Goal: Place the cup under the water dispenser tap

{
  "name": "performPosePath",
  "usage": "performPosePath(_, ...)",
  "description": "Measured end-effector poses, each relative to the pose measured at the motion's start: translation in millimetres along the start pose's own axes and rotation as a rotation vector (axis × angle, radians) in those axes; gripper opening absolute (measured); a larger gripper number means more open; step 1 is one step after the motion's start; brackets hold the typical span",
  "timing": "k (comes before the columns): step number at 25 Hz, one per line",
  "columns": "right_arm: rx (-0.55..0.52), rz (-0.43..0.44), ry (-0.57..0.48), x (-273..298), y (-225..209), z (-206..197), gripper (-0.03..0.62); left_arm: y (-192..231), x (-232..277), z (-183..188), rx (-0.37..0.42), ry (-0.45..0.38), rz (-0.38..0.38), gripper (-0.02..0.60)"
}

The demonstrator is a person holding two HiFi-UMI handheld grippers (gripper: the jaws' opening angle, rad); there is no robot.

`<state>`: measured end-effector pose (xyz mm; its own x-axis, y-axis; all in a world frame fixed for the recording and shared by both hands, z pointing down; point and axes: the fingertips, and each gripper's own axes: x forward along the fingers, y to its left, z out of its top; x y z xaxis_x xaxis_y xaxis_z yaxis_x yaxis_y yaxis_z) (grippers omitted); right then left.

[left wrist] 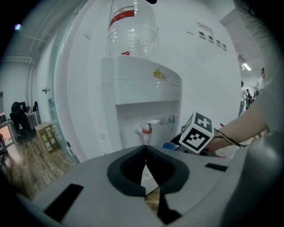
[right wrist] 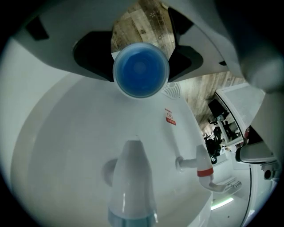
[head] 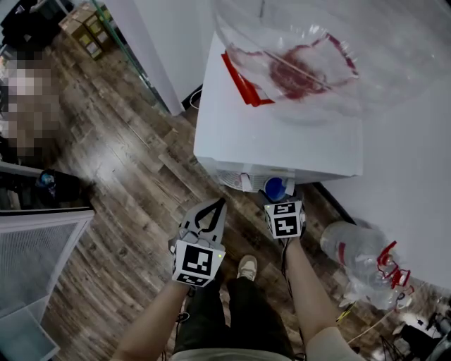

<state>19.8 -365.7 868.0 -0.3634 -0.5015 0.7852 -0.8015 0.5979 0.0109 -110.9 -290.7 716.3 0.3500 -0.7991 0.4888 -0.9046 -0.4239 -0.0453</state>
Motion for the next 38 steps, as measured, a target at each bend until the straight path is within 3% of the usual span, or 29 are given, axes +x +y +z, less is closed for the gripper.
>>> performPosePath(12, 0.024, -0.012, -0.068, 26.7, -5.8, 1.9, 0.380, 0.1, 10.5, -12.7, -0.007, 0.019, -0.011, 0.006)
performPosePath(16, 0.046, 0.006, -0.072, 23.7, -1.3, -2.0, 0.454, -2.1, 9.6, -11.8, -0.012, 0.026, -0.017, 0.006)
performPosePath(21, 0.058, -0.008, -0.067, 7.9, -2.6, -2.7, 0.462, -3.3, 3.7, -3.8, -0.013, 0.034, -0.021, 0.006)
performPosePath(29, 0.098, -0.016, -0.059, -54.2, -7.3, 9.5, 0.314, -1.9, -21.4, 32.0, -0.007, 0.033, -0.020, 0.006)
performPosePath(36, 0.133, -0.046, -0.091, -141.0, -12.6, 34.8, 0.167, -7.4, -60.1, 73.3, -0.038, 0.032, -0.025, 0.006)
performPosePath(38, 0.152, -0.047, -0.101, -167.2, -11.5, 41.6, 0.150, -8.5, -72.9, 86.1, -0.036, 0.028, -0.024, 0.006)
